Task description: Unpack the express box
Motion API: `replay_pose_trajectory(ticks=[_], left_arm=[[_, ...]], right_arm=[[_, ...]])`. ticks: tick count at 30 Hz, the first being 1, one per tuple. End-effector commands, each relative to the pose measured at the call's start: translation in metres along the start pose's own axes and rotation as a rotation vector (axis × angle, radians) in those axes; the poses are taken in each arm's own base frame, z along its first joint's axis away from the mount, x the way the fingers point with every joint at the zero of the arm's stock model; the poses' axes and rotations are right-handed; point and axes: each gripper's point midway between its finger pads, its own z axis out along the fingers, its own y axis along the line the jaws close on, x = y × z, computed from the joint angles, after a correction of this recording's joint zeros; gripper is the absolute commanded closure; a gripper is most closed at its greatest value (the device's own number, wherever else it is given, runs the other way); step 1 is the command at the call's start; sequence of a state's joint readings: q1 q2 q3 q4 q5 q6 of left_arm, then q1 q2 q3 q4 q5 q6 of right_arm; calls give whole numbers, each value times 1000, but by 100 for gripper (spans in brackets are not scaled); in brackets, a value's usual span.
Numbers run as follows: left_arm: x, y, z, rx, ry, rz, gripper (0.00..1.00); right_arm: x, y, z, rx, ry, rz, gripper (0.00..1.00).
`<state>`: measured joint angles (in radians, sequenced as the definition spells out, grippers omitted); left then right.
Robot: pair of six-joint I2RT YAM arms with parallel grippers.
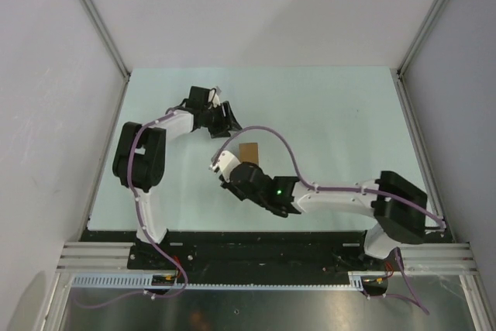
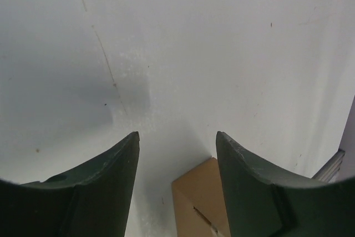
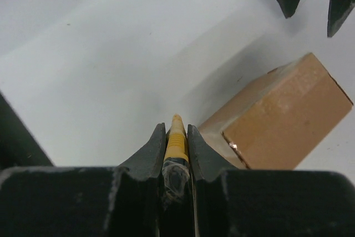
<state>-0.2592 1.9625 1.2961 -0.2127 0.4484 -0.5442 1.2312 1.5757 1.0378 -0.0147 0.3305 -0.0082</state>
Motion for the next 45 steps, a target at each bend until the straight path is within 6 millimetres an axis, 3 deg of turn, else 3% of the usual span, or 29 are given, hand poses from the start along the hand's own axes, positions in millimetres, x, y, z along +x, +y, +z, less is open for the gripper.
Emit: replay_pose_trajectory(ticks=[1, 8, 15, 25, 30, 45], left_arm=[[-6, -18, 3, 115, 35, 89, 38], [5, -20, 7, 163, 85, 85, 38], [9, -21, 8, 171, 102, 61, 38], [13, -14, 12, 148, 109, 34, 38], [9, -15, 14, 148, 102, 40, 38], [6, -16, 15, 153, 99, 42, 37]], right_arm=[[-40, -10, 22, 128, -112, -47, 100], [-20, -15, 43, 231, -69, -105, 100], [-1, -23, 47, 299, -13, -123, 100], [29, -24, 37, 306, 105, -138, 100], [34, -20, 33, 296, 127, -137, 100], [57, -41, 4, 423, 207, -54, 100]])
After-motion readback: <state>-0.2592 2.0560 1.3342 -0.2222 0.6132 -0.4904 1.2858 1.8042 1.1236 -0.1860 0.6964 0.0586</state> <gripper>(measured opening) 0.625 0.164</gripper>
